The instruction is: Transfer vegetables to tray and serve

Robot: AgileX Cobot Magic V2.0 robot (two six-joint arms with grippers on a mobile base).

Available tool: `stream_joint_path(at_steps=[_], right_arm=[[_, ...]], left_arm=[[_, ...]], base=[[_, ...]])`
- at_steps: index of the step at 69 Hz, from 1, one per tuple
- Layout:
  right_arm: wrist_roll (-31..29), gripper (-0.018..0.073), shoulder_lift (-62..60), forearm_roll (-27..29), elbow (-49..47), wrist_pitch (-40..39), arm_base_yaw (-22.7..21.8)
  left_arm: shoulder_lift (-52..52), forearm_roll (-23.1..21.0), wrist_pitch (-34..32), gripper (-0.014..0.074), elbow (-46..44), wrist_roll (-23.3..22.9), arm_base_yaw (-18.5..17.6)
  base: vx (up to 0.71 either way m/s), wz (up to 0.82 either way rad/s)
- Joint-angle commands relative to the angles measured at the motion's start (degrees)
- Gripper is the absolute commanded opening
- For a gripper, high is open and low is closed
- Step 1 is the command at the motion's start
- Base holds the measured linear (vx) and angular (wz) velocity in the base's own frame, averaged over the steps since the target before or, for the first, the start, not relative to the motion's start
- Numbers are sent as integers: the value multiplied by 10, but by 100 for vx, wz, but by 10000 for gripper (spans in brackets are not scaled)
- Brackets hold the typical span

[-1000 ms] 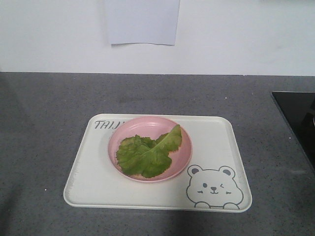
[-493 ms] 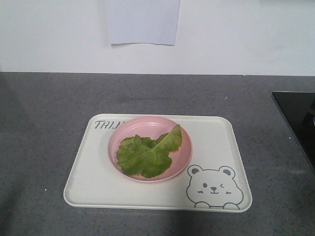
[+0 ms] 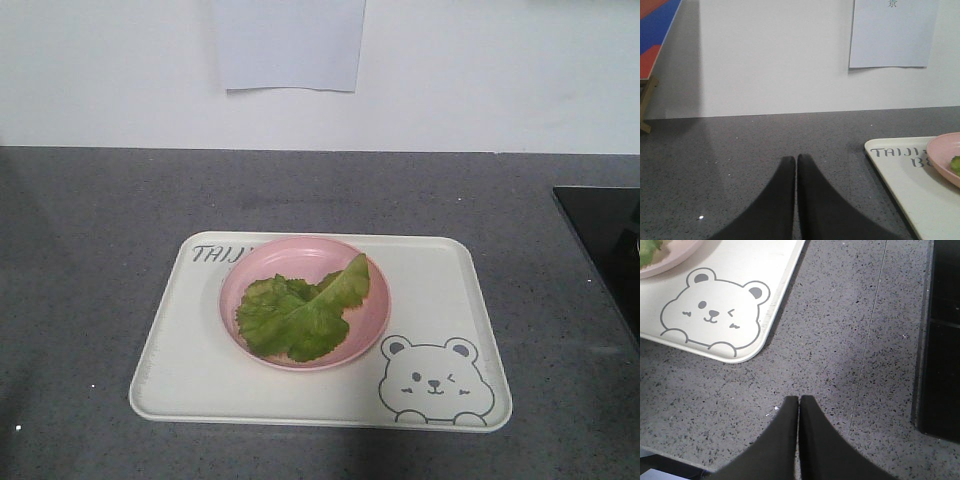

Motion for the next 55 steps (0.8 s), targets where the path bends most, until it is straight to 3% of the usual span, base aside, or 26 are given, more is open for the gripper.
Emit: stream_joint_path(at_steps=[1,55], right_arm=[[-6,-10,2,6,-15,-28,1],[-6,-10,2,6,-15,-28,1]], left_arm=[[-9,-5,-43,-7,17,-2,3],[-8,-5,-42,-6,15,-2,3]], base=[[0,0],[0,0]])
